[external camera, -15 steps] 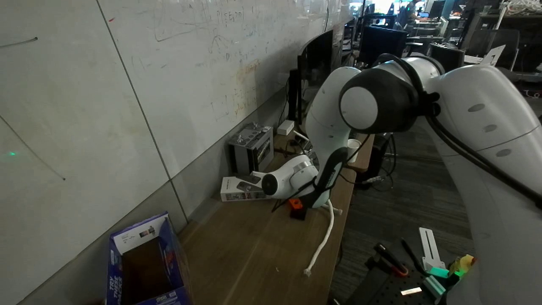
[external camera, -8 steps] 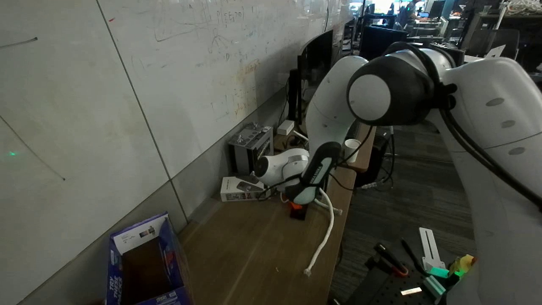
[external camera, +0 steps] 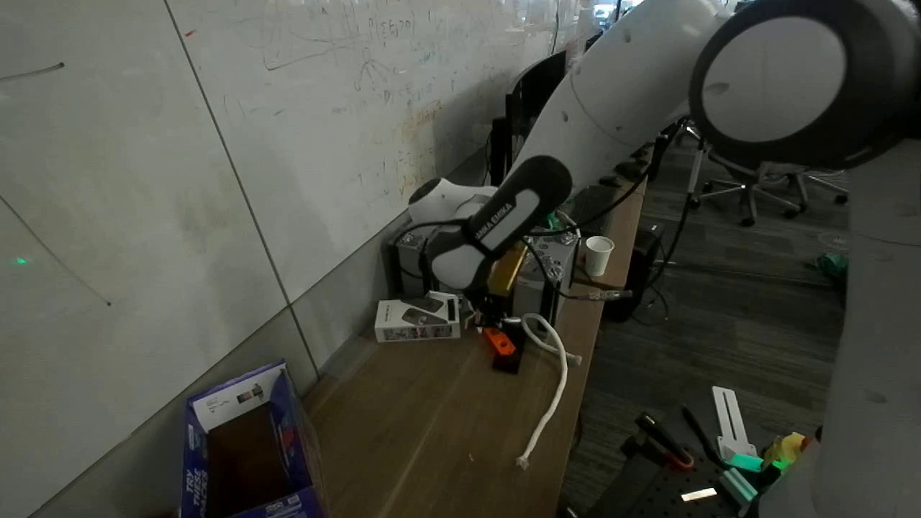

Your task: Put the ropes in the box, one at a time

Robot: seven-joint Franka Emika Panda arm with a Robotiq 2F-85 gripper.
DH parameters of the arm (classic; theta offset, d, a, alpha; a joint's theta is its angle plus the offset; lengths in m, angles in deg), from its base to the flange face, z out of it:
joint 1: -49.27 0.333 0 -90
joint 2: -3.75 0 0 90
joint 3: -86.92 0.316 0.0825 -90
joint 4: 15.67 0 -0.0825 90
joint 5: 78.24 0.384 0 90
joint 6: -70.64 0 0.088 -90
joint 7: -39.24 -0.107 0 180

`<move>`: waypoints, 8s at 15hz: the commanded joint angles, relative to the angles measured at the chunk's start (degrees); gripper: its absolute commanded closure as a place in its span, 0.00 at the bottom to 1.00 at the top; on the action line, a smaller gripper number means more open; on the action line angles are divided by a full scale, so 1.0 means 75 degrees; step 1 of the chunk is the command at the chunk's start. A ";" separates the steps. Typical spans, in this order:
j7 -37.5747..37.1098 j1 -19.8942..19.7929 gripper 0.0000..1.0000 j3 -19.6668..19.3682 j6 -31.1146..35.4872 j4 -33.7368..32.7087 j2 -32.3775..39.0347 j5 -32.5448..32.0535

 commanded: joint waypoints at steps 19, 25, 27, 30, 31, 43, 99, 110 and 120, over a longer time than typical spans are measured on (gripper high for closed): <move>-0.6817 0.1881 0.99 0.1044 -0.1185 -0.1002 -0.5333 0.7422; -0.8685 0.2001 0.99 0.1814 0.1553 -0.0861 -0.5389 0.7116; -0.9120 0.1973 0.99 0.2065 0.2779 -0.0758 -0.5099 0.6850; -0.9701 0.1488 0.99 0.2772 0.4598 -0.0568 -0.4721 0.6446; -0.9958 0.1359 0.99 0.2981 0.5222 -0.0478 -0.4586 0.6162; -1.3239 -0.1359 0.99 0.5118 0.7567 0.1070 -0.2653 0.0661; -1.1099 0.6995 0.99 -0.4561 0.4432 -0.0449 0.1801 0.0453; -1.0267 0.5100 0.49 -0.2207 0.4208 0.0374 -0.0933 0.1060; -1.1220 0.3315 0.00 -0.1319 0.3750 0.1483 -0.2764 0.0235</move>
